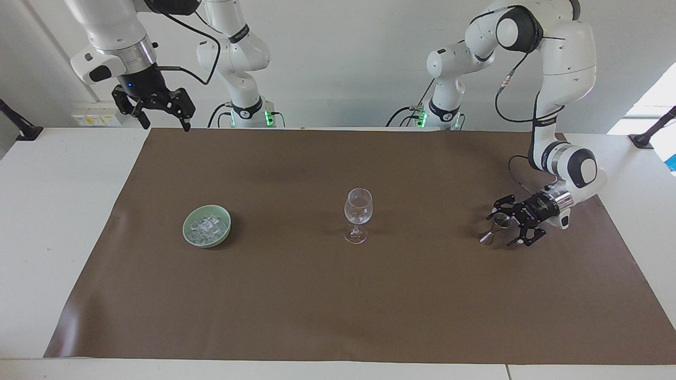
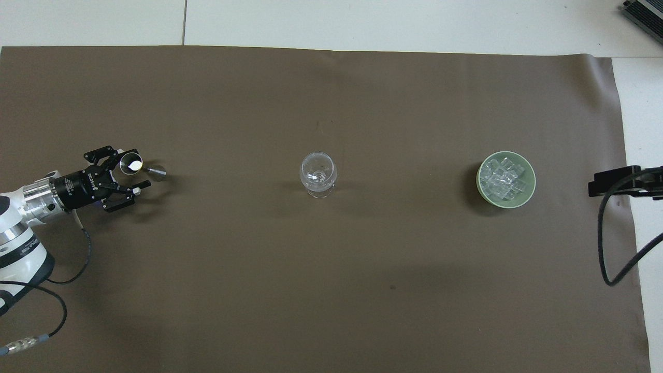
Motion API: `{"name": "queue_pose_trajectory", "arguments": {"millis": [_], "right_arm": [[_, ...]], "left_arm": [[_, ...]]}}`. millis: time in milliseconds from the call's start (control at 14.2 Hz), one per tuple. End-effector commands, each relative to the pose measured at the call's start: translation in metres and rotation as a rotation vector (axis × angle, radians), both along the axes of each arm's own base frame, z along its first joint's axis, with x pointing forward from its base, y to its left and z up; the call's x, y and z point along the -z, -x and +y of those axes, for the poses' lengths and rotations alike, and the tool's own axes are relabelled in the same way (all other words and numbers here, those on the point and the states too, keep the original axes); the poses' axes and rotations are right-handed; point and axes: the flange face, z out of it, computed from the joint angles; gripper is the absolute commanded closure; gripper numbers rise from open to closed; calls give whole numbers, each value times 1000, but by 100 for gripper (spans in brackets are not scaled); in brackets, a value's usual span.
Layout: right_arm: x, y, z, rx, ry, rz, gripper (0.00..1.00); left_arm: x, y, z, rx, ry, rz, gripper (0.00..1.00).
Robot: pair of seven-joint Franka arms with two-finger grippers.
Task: Pour wine and add ice with both arms
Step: 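Reach the left gripper to the silver jigger and close on it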
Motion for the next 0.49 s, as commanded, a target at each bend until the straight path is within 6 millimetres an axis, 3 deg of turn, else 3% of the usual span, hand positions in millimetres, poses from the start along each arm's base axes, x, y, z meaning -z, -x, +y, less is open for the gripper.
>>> {"name": "queue_pose_trajectory", "arguments": {"millis": [0,424], "right_arm": [[0,9,-1,-21,-17,5,0],[0,9,-1,-20,-17,5,0]], "left_arm": [[-1,1,-5,-9,8,-27,18],[2,3,-20,21,2,-47,21]]}}
